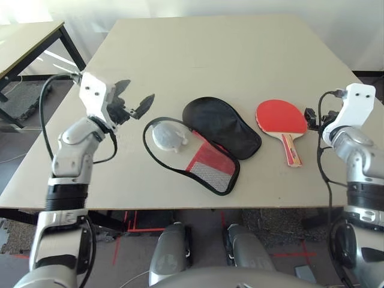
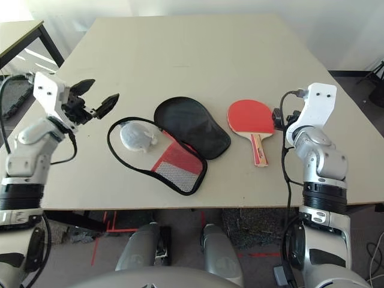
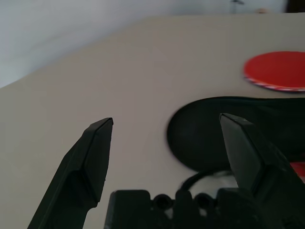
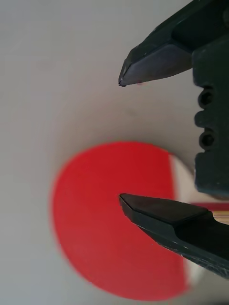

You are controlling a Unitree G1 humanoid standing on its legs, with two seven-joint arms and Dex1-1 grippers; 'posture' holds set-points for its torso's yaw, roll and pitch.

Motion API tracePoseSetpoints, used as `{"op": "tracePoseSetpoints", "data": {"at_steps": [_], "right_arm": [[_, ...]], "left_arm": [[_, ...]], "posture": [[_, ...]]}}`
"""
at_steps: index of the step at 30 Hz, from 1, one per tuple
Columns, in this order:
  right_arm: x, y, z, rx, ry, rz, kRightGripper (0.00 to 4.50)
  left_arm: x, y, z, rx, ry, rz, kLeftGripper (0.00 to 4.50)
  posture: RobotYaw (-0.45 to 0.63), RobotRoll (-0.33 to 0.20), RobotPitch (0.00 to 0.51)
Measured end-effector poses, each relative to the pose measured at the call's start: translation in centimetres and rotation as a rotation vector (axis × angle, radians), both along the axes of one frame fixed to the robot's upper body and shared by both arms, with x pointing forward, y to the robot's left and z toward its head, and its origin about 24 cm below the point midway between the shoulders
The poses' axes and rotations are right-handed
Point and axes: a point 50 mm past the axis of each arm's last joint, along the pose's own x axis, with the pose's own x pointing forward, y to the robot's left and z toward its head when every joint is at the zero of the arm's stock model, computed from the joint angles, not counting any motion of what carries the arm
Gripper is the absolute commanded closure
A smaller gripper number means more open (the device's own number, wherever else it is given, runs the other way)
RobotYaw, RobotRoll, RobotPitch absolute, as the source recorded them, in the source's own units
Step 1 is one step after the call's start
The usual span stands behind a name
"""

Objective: Store the ping-pong paddle in its case and zip it.

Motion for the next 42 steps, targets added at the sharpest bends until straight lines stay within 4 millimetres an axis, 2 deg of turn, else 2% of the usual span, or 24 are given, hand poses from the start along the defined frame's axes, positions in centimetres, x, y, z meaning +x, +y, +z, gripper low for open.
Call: {"op": "tracePoseSetpoints", "data": {"at_steps": [4,8,15,20,23,29,32,40,42], "right_arm": [[-1.0,1.5,0.5,0.081,0.084,0.053,0.04],[-1.3,2.4,0.8,0.123,0.113,0.113,0.04],[-1.6,3.7,-0.3,0.189,0.196,0.171,0.04],[-1.6,3.9,-0.7,0.200,0.217,0.169,0.04],[-1.6,4.2,-1.9,0.210,0.263,0.174,0.04],[-1.6,4.4,-2.3,0.204,0.258,0.200,0.04],[-1.5,4.5,-2.6,0.192,0.264,0.202,0.60],[-1.4,4.5,-2.4,0.173,0.263,0.225,3.44],[-1.3,4.8,-2.2,0.170,0.267,0.261,3.45]], "left_arm": [[-0.1,-0.7,-0.6,0.006,0.087,-0.092,0.00],[-0.1,-1.2,-0.3,0.009,0.100,-0.143,0.00],[-0.1,-2.3,-0.2,0.022,0.117,-0.221,0.00],[-0.1,-2.5,-0.4,0.018,0.139,-0.236,0.00],[-0.3,-2.5,-0.6,0.018,0.148,-0.237,0.00],[-0.7,-2.3,-0.8,0.008,0.172,-0.237,0.00],[-0.8,-2.0,-1.0,0.012,0.181,-0.227,0.00],[-1.1,-1.5,-1.8,0.026,0.206,-0.210,0.00],[-1.2,-1.3,-1.8,0.038,0.200,-0.208,0.00]], "posture": [[0.01,0.000,0.127],[0.01,0.000,0.128],[0.02,0.000,0.141],[0.03,0.000,0.136],[0.05,0.000,0.131],[0.06,0.000,0.125],[0.06,0.000,0.122],[0.07,0.000,0.112],[0.07,0.000,0.111]]}}
